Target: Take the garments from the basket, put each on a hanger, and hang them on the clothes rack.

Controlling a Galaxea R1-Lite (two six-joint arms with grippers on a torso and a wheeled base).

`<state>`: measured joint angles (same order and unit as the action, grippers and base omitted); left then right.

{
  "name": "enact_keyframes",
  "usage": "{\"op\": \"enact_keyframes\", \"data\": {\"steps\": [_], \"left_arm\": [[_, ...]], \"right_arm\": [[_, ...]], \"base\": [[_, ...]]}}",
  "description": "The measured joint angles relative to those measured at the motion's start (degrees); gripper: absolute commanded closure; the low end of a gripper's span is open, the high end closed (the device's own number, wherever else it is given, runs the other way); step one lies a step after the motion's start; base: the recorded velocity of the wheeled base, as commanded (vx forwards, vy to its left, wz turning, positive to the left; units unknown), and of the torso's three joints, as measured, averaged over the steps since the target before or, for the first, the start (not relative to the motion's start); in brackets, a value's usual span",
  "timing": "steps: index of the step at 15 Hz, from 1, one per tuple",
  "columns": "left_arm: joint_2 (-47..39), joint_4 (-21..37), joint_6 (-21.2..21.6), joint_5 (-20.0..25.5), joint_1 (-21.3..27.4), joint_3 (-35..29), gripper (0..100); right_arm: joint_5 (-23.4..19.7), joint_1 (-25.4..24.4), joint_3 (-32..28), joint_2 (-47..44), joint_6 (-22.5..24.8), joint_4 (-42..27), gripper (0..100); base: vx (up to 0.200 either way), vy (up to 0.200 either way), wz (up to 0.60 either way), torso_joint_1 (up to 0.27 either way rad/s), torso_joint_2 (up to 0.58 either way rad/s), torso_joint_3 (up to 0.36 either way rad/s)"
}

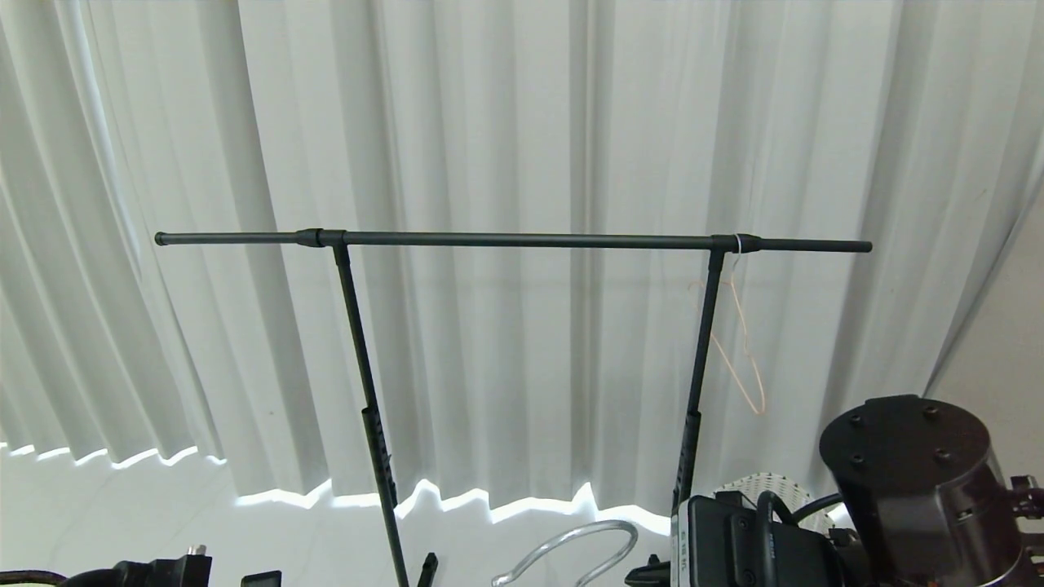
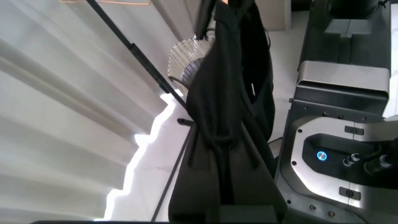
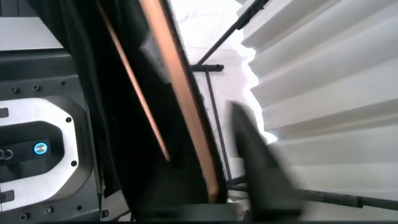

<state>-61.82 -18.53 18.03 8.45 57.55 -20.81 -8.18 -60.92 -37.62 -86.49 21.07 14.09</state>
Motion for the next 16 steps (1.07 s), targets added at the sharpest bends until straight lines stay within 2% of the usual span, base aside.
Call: {"op": "enact_keyframes", "data": {"steps": [4,5,9,13,15,16], "left_arm": [[0.0,0.0,0.1,-0.1,0.0,0.0,100],[0.0,0.0,0.1,-0.4,0.0,-0.2,0],[-0.1,-0.1,0.0,-0.6,-0.1,-0.6,0],[1.5,0.0,0.0,-0.6,-1.2,1.4,0],[2.7,0.0,-0.1,-0.7,-3.7,3.0,0],[3.0,0.0,-0.2,-0.7,-6.5,3.8,0]], "right_arm": [[0.2,0.2,0.0,0.1,0.1,0.3,100],[0.2,0.2,0.0,0.2,0.2,0.3,100],[0.4,0.5,0.0,1.3,0.3,0.2,100],[0.5,4.1,1.8,4.8,1.0,0.2,100],[0.5,7.0,3.2,7.4,1.6,0.2,100],[0.5,8.4,3.8,8.8,1.7,0.1,100]], "base": [[0.000,0.000,0.00,0.000,0.00,0.000],[0.000,0.000,0.00,0.000,0.00,0.000],[0.000,0.000,0.00,0.000,0.00,0.000],[0.000,0.000,0.00,0.000,0.00,0.000],[0.000,0.000,0.00,0.000,0.00,0.000],[0.000,0.000,0.00,0.000,0.00,0.000]]}}
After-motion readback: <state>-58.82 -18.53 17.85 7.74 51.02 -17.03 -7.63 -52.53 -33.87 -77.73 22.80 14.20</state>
